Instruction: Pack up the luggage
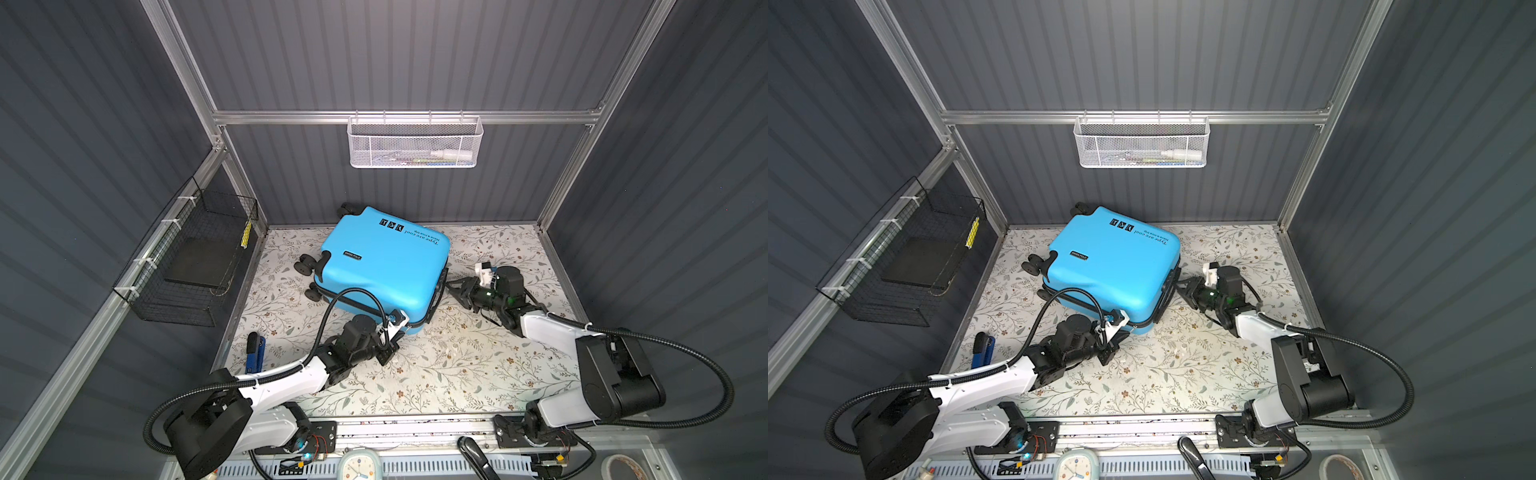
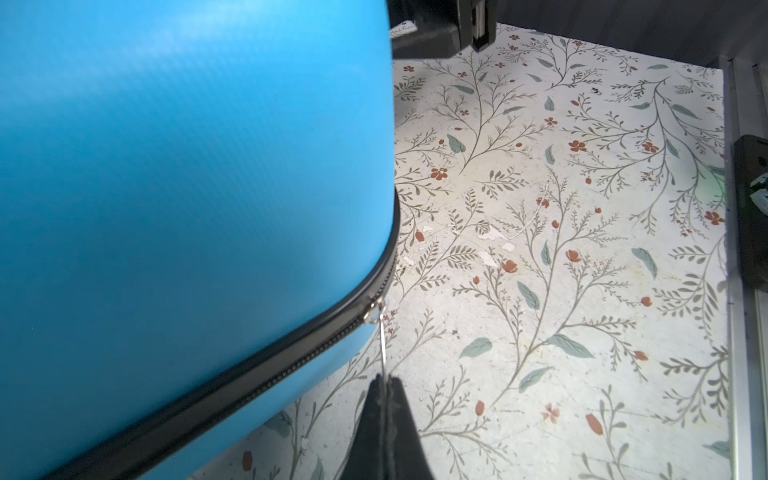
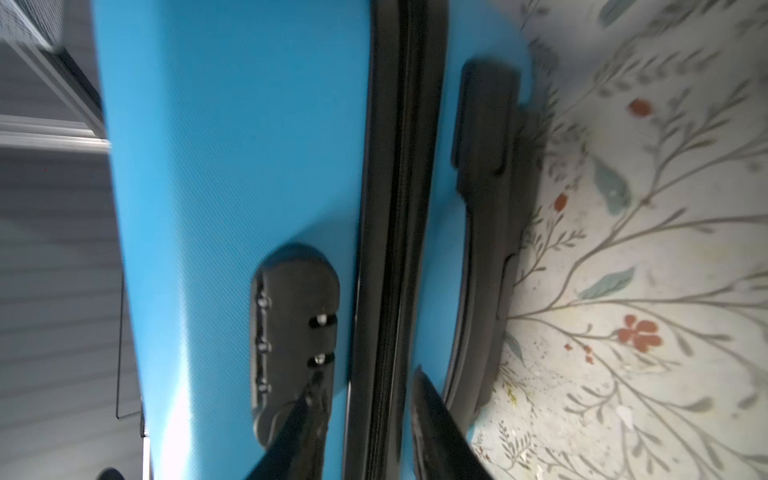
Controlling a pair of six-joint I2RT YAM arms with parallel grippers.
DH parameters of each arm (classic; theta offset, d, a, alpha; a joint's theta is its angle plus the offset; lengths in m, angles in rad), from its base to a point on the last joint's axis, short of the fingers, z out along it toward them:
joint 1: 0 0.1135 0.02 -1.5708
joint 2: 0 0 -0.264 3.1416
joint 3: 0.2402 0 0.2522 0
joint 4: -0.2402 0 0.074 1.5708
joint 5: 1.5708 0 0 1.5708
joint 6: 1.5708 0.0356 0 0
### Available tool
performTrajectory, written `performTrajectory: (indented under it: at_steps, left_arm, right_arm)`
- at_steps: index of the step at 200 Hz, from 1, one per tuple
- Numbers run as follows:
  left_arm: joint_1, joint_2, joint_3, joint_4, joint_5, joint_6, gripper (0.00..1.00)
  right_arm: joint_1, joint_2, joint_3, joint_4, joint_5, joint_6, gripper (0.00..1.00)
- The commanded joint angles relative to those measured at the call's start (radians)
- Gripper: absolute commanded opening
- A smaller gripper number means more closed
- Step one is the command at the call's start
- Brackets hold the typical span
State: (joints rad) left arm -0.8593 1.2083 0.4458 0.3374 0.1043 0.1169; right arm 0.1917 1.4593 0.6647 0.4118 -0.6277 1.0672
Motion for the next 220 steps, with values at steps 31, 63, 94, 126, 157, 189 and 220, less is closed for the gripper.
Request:
performTrajectory:
  at_steps: [31, 63, 94, 126, 157, 189, 220]
  left_arm:
    - [-0.03, -0.017, -0.021, 0.042, 0.051, 0.003, 0.0]
    - [-0.03, -0.015, -0.016, 0.034, 0.047, 0.013, 0.0]
    - [-0.03, -0.019, -0.019, 0.028, 0.044, 0.02, 0.0]
    - [-0.03, -0.023, -0.019, 0.026, 0.047, 0.027, 0.0]
    - [-0.03, -0.019, -0.002, -0.002, 0.064, 0.047, 0.0]
    - [-0.031, 0.01, 0.03, -0.033, 0.107, 0.066, 0.0]
    - [-0.038, 0.049, 0.051, 0.0, 0.137, 0.078, 0.0]
  right_arm:
    - [-0.115, 0.091, 0.315, -0.208, -0.073, -0.164, 0.69]
    - [-0.119, 0.29, 0.589, -0.308, -0.145, -0.215, 0.75]
    - [-0.105, 0.461, 0.811, -0.407, -0.206, -0.259, 0.76]
    - [-0.067, 0.534, 0.934, -0.513, -0.24, -0.338, 0.73]
    - [-0.043, 0.521, 0.887, -0.503, -0.243, -0.352, 0.64]
    - [-0.034, 0.482, 0.793, -0.443, -0.239, -0.332, 0.53]
    - [-0.028, 0.458, 0.74, -0.421, -0.228, -0.326, 0.44]
